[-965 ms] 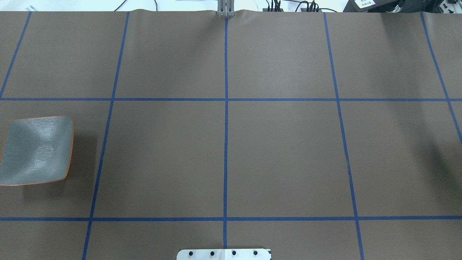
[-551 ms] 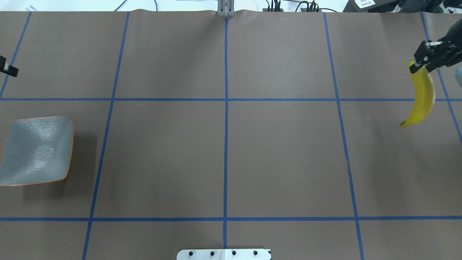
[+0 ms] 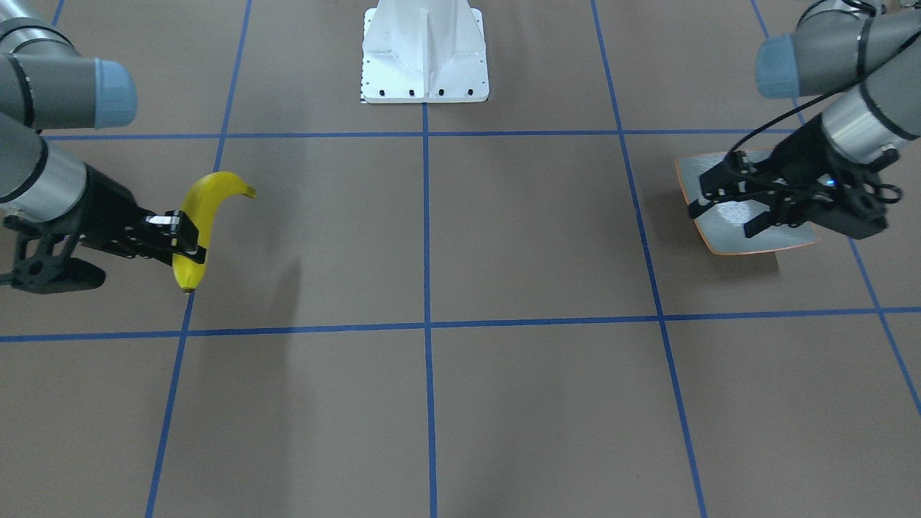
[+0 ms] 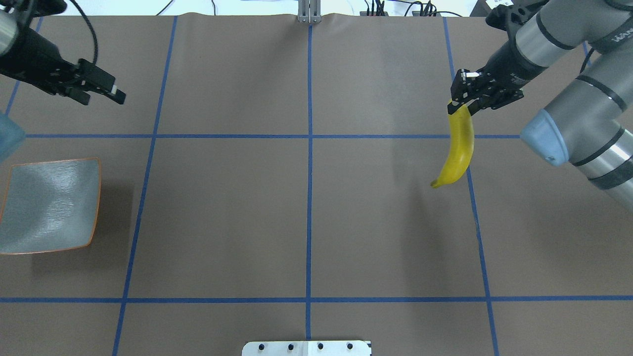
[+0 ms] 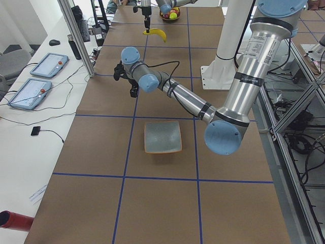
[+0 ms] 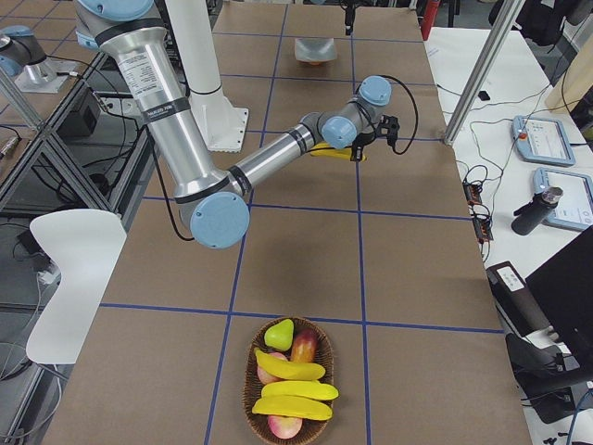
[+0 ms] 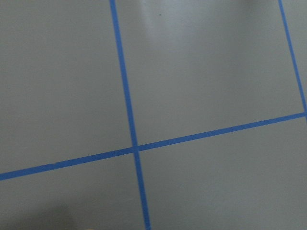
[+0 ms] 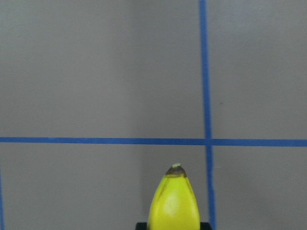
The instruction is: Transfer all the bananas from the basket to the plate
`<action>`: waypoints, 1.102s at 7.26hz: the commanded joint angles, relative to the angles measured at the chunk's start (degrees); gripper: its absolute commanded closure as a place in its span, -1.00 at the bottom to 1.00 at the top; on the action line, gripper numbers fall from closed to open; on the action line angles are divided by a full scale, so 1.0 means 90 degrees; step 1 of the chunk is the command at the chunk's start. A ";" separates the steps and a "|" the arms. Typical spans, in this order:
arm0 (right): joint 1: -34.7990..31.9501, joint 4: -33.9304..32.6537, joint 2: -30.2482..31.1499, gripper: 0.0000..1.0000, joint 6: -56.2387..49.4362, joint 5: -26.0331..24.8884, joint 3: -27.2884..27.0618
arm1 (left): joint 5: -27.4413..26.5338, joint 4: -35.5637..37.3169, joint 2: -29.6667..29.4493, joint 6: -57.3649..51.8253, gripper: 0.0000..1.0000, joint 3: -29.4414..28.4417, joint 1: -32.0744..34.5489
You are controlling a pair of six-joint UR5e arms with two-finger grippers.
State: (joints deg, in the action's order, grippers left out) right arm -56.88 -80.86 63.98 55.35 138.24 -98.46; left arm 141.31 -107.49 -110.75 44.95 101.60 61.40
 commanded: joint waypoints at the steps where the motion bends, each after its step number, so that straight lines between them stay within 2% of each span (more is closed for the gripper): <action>1: 0.0712 0.0185 -0.0700 1.00 0.0781 -0.0426 0.0060 | -0.0037 -0.1331 -0.0651 0.1446 -1.00 -0.0515 -0.0756; 3: 0.1113 0.0535 -0.1392 1.00 0.0890 -0.0642 0.0624 | -0.0027 -0.3029 -0.0838 0.1490 -1.00 -0.1179 -0.1107; 4: 0.1309 0.0856 -0.1531 1.00 0.0920 -0.0807 0.0791 | -0.0027 -0.3434 -0.0897 0.1500 -0.99 -0.1259 -0.1206; 6: 0.1495 0.1268 -0.1940 1.00 0.1270 -0.0935 0.1192 | -0.0017 -0.3603 -0.1257 0.1500 -0.99 -0.1250 -0.1508; 8: 0.1593 0.1765 -0.2068 1.00 0.1562 -0.1061 0.1387 | -0.0027 -0.3906 -0.1375 0.1500 -0.98 -0.1260 -0.1792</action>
State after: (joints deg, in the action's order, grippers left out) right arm -43.23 -67.76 46.45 67.33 129.62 -87.34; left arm 141.13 -141.36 -122.11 58.44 90.31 46.87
